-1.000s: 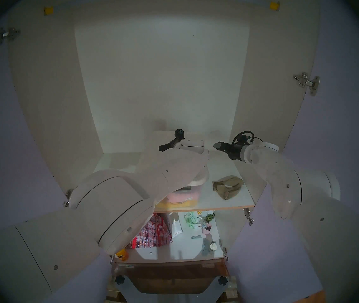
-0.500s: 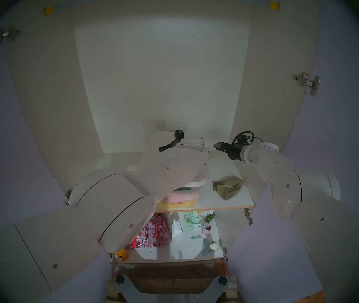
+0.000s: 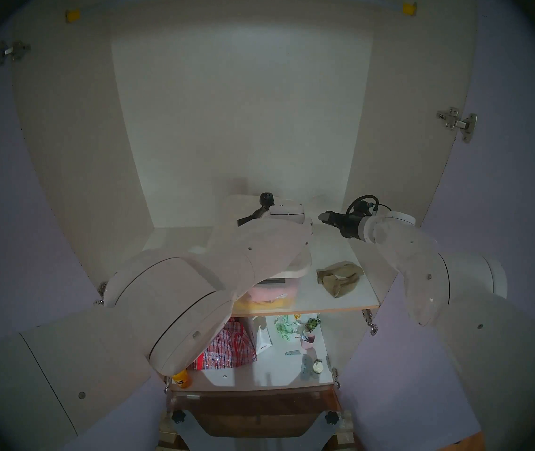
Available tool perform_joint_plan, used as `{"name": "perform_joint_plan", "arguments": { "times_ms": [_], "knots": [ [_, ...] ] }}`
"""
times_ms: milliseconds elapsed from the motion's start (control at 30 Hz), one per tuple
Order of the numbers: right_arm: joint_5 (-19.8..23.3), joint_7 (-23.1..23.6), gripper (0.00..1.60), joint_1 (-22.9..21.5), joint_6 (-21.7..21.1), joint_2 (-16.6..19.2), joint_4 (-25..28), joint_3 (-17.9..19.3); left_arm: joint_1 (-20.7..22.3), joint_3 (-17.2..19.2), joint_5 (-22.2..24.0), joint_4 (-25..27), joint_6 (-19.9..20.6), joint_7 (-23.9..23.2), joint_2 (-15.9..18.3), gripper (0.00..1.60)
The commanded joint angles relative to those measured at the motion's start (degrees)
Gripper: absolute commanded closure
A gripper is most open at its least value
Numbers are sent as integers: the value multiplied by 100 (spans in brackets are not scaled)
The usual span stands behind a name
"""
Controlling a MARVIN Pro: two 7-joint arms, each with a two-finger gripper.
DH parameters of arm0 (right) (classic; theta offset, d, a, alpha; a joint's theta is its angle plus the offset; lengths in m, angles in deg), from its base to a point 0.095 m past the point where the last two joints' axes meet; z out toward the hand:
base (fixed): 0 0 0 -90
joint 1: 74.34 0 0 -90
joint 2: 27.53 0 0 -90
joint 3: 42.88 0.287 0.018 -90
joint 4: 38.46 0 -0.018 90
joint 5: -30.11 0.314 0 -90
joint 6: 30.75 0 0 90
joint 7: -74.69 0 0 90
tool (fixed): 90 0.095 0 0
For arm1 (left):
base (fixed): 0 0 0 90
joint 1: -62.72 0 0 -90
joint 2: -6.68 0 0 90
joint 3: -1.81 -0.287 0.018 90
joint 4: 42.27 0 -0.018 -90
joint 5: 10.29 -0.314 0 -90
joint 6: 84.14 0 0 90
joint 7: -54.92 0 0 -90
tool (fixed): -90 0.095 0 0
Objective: Take socks out of the storage bin, place them on top of the cabinet, and put the lid back on the bin
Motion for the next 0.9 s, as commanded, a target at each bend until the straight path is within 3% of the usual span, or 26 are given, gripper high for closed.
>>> {"name": "perform_joint_plan", "arguments": {
  "times_ms": [0,867],
  "knots": [
    [23,42,0,-179,15,-1,110,22,333,-22,-6,140,-8,-48,-100,160],
    [17,31,0,-173,19,-3,103,22,57,-317,182,196,28,-346,-100,160]
  ]
}}
